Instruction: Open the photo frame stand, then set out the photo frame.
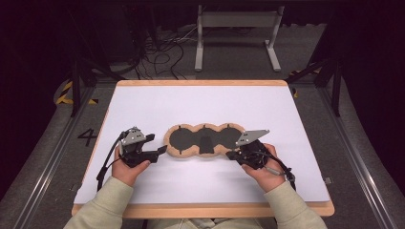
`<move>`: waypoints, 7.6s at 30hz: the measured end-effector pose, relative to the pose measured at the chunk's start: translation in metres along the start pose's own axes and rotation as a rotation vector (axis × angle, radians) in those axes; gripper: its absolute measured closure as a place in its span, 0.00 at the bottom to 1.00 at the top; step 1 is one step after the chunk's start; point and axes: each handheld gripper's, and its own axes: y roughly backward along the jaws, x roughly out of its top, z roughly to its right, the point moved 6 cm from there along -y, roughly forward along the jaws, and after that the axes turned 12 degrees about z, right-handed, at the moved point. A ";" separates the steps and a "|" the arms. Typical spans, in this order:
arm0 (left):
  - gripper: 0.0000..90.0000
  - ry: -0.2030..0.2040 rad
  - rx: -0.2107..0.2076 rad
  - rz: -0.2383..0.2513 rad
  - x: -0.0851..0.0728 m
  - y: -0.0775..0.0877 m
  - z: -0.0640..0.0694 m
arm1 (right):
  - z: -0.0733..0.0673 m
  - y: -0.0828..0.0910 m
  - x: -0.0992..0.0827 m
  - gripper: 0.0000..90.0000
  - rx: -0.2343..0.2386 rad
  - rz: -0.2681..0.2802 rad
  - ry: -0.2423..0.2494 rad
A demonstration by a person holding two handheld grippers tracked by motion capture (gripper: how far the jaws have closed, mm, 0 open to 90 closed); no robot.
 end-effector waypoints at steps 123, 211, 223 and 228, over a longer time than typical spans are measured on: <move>0.39 0.158 0.002 -0.080 0.015 -0.016 -0.016 | 0.070 0.022 0.020 0.46 -0.150 0.109 -0.205; 0.65 0.111 -0.043 -0.098 0.015 -0.009 0.015 | 0.062 0.034 0.002 0.63 -0.148 0.038 -0.200; 0.61 0.112 -0.116 -0.079 0.010 0.014 0.029 | 0.037 0.056 0.000 0.62 -0.069 0.034 -0.136; 0.58 0.106 -0.160 -0.076 0.006 0.024 0.035 | 0.027 0.064 -0.002 0.60 -0.018 0.011 -0.117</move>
